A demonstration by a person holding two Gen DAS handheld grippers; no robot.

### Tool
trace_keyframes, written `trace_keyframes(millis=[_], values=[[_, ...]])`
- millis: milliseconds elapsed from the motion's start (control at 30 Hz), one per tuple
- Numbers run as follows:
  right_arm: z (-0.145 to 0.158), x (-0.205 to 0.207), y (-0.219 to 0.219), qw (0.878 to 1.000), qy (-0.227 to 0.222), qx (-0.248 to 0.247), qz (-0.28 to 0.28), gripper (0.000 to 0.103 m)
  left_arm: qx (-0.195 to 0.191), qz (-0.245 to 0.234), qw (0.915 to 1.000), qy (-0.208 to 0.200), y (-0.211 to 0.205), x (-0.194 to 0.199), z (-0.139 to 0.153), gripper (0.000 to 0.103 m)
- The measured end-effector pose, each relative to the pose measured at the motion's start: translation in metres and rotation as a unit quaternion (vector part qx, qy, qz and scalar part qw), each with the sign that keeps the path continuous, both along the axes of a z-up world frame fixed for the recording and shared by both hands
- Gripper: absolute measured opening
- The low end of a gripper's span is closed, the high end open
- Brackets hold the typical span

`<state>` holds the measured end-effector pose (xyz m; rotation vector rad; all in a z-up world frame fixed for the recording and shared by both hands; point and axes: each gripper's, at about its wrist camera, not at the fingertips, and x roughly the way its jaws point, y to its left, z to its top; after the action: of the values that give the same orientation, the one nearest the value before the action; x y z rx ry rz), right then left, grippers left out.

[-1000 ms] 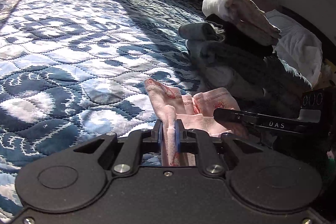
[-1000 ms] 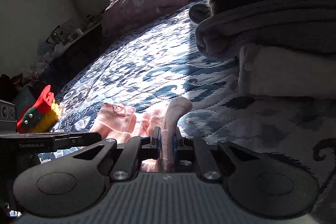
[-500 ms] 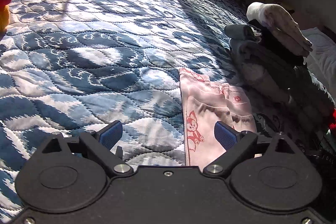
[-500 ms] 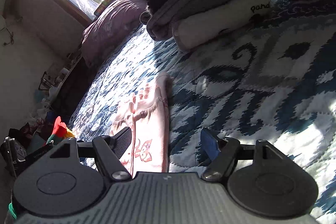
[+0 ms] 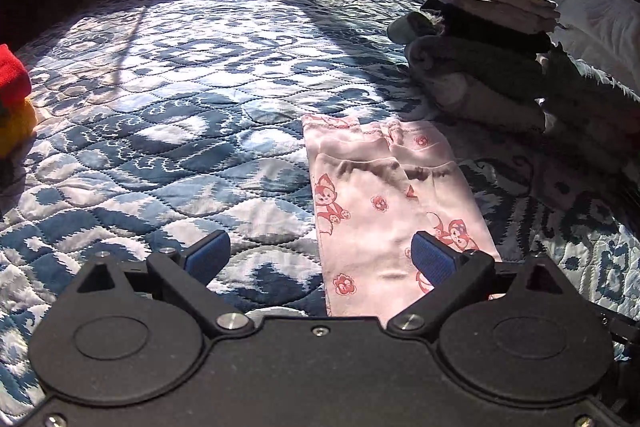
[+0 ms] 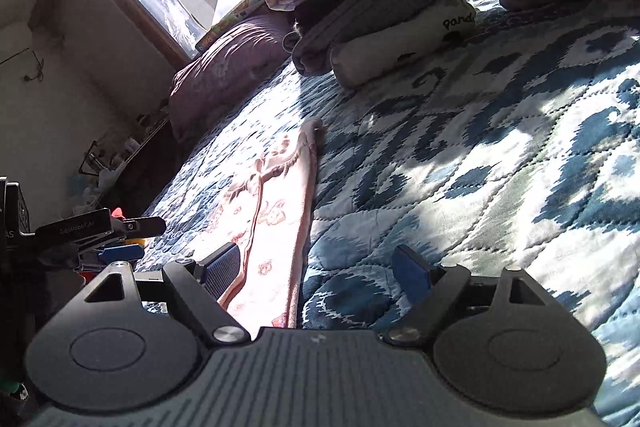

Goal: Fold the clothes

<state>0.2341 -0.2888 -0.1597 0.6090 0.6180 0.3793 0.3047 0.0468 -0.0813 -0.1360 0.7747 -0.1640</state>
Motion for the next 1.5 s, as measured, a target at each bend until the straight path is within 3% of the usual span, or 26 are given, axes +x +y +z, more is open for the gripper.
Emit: trace_keyframes(millis=[67, 133, 267, 333, 433, 667, 767, 933, 1033, 1500], values=[[-0.003, 0.007, -0.003, 1.000, -0.001, 0.006, -0.014, 0.082, 0.005, -0.001, 1.0000, -0.002, -0.007, 0.013, -0.001, 0.094], [-0.005, 0.012, -0.005, 1.000, -0.003, 0.012, -0.019, 0.082, 0.009, -0.004, 0.9999, -0.004, -0.014, 0.026, -0.002, 0.073], [-0.009, 0.018, -0.005, 1.000, -0.001, 0.012, -0.014, 0.083, 0.036, -0.026, 0.9989, -0.012, -0.028, 0.039, -0.013, 0.061], [-0.010, 0.019, -0.004, 1.000, -0.002, 0.012, -0.010, 0.085, 0.048, -0.039, 0.9981, -0.012, -0.032, 0.049, -0.018, 0.046], [-0.010, 0.020, -0.002, 1.000, -0.005, 0.009, -0.006, 0.087, 0.053, -0.039, 0.9978, -0.003, -0.034, 0.064, -0.025, 0.036], [-0.011, 0.019, 0.000, 1.000, -0.010, 0.007, -0.004, 0.089, 0.077, -0.027, 0.9967, 0.009, -0.036, 0.081, -0.036, 0.036], [-0.012, 0.019, 0.002, 1.000, -0.013, 0.004, -0.003, 0.091, 0.082, -0.023, 0.9962, 0.016, -0.036, 0.086, -0.041, 0.030], [-0.011, 0.018, 0.009, 1.000, -0.023, -0.013, 0.004, 0.097, 0.071, -0.012, 0.9974, 0.012, -0.032, 0.082, -0.038, 0.007], [-0.012, 0.018, 0.011, 0.999, -0.027, -0.019, 0.005, 0.099, 0.067, -0.011, 0.9977, 0.002, -0.030, 0.076, -0.031, 0.001], [-0.014, 0.016, 0.014, 0.999, -0.041, -0.025, 0.002, 0.102, 0.079, 0.012, 0.9944, -0.069, 0.002, 0.026, 0.024, 0.000]])
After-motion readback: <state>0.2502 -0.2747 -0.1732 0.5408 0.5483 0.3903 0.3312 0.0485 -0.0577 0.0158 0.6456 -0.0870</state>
